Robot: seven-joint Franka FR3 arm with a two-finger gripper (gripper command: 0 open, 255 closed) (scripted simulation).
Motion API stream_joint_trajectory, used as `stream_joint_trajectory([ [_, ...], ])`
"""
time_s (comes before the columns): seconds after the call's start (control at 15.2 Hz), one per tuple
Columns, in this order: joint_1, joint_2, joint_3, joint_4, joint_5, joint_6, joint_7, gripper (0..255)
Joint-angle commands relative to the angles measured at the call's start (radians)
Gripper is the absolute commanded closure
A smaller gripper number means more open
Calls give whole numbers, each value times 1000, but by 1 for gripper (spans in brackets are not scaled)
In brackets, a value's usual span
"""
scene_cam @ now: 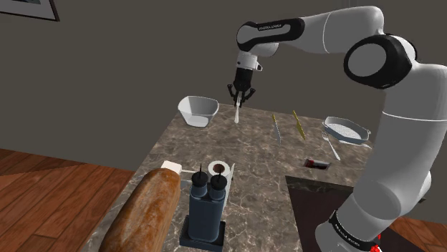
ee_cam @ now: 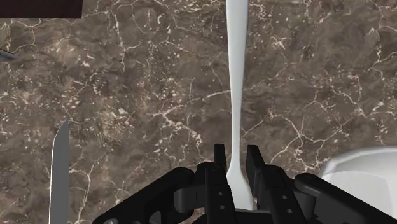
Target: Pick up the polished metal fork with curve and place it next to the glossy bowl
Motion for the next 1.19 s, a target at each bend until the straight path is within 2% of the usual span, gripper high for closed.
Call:
stream_joint_trajectory([
  [0.0,-4,98,-4,147,-9,-50,2,255],
  [0.2,-7,258,-7,397,-20,-141,10,255],
  [1.12,-4,271,-10,230,-19,35,-24,255],
])
